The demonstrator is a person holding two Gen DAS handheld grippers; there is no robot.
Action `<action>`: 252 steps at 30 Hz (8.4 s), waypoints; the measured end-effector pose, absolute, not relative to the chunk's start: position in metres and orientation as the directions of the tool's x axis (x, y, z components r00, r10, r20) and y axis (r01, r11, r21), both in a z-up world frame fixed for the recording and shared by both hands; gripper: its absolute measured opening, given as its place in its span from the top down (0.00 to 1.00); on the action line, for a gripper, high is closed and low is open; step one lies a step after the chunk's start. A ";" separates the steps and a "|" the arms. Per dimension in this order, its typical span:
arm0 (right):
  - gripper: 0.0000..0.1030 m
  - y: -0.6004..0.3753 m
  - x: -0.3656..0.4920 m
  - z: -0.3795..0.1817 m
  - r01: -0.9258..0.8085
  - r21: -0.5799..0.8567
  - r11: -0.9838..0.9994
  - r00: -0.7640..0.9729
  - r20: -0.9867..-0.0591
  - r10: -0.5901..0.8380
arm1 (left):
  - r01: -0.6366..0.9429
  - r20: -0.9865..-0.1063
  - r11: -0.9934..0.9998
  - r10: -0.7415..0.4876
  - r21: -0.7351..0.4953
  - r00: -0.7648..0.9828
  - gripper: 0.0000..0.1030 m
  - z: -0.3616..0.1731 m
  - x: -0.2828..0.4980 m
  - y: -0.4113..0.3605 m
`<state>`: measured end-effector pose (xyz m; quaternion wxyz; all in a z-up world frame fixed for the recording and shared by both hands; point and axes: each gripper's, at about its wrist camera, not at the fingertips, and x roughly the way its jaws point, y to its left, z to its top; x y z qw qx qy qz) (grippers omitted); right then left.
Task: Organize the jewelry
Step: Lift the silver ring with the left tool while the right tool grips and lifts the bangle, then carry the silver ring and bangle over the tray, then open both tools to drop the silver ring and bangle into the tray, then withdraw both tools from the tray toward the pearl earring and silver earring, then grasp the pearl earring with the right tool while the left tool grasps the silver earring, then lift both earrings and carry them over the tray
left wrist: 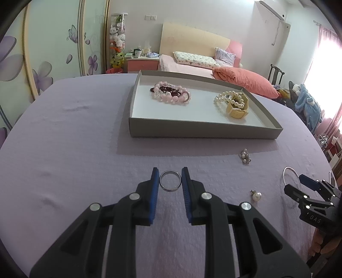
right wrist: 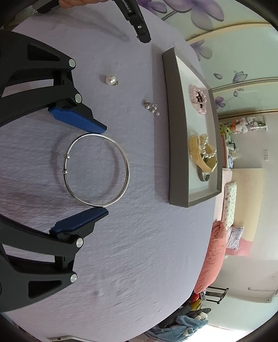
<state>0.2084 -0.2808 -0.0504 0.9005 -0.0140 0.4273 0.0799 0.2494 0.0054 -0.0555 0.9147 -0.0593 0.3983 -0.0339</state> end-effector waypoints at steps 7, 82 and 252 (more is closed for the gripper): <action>0.31 -0.280 0.203 -0.046 -0.160 0.065 0.985 0.631 -0.761 0.152 | 0.014 -0.726 0.989 -0.116 -0.145 0.678 0.79 -0.056 0.241 0.006; 0.28 -0.238 0.376 -0.010 -0.154 0.212 0.965 0.821 -0.516 0.244 | 0.010 -0.445 0.998 -0.037 -0.062 0.895 0.71 -0.014 0.398 -0.026; 0.86 -0.309 0.182 -0.056 -0.059 0.150 0.987 0.644 -0.750 0.152 | 0.114 -0.561 0.960 -0.244 -0.257 0.791 0.94 -0.001 0.223 -0.004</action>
